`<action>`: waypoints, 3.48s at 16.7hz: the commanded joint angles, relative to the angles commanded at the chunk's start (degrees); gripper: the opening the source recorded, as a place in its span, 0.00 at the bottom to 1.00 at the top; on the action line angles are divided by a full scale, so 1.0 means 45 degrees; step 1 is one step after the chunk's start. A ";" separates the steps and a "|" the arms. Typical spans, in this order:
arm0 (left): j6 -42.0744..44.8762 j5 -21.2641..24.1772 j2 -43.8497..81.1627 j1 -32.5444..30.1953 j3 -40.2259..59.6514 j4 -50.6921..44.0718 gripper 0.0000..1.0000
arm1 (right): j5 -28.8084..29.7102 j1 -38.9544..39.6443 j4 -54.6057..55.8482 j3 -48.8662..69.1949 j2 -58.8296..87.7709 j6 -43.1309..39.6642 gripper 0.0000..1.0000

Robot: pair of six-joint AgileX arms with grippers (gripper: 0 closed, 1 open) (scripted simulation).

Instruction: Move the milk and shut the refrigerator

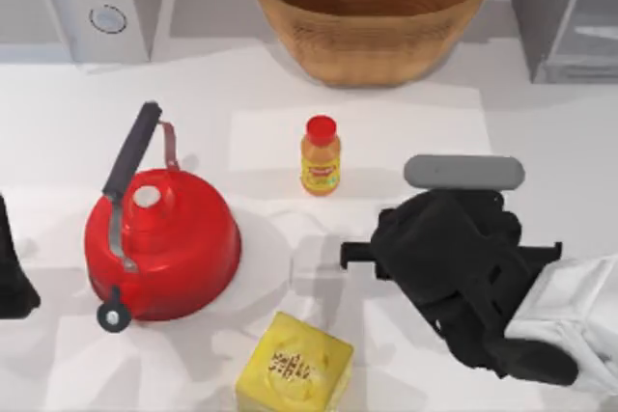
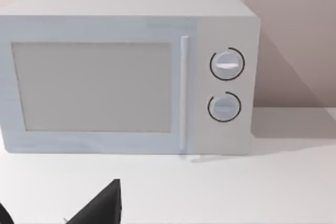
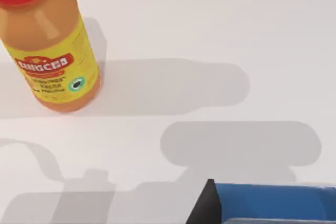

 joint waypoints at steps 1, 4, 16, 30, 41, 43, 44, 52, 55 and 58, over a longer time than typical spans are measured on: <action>0.0000 0.0000 0.0000 0.0000 0.0000 0.0000 1.00 | -0.0416 -0.0511 0.0550 -0.0209 -0.0162 -0.0362 0.00; 0.0000 0.0000 0.0000 0.0000 0.0000 0.0000 1.00 | -0.2046 -0.2619 0.3007 -0.1045 -0.0644 -0.1861 0.00; 0.0000 0.0000 0.0000 0.0000 0.0000 0.0000 1.00 | -0.8410 -1.1301 1.3075 -0.3899 -0.1411 -0.8350 0.00; 0.0000 0.0000 0.0000 0.0000 0.0000 0.0000 1.00 | -0.9546 -1.2230 0.8591 0.1022 0.2380 -0.8848 0.00; 0.0000 0.0000 0.0000 0.0000 0.0000 0.0000 1.00 | -1.1121 -1.4086 -0.0751 1.1091 0.6951 -0.9811 0.00; 0.0000 0.0000 0.0000 0.0000 0.0000 0.0000 1.00 | -1.1192 -1.4140 -0.1007 1.1353 0.7031 -0.9844 0.00; 0.0000 0.0000 0.0000 0.0000 0.0000 0.0000 1.00 | -1.1192 -1.4140 -0.1007 1.1353 0.7031 -0.9844 0.00; 0.0000 0.0000 0.0000 0.0000 0.0000 0.0000 1.00 | -1.1191 -1.4140 -0.1006 1.1353 0.7030 -0.9843 0.00; 0.0000 0.0000 0.0000 0.0000 0.0000 0.0000 1.00 | -1.1191 -1.4140 -0.1006 1.1353 0.7030 -0.9843 0.08; 0.0000 0.0000 0.0000 0.0000 0.0000 0.0000 1.00 | -1.1191 -1.4140 -0.1006 1.1353 0.7030 -0.9843 0.30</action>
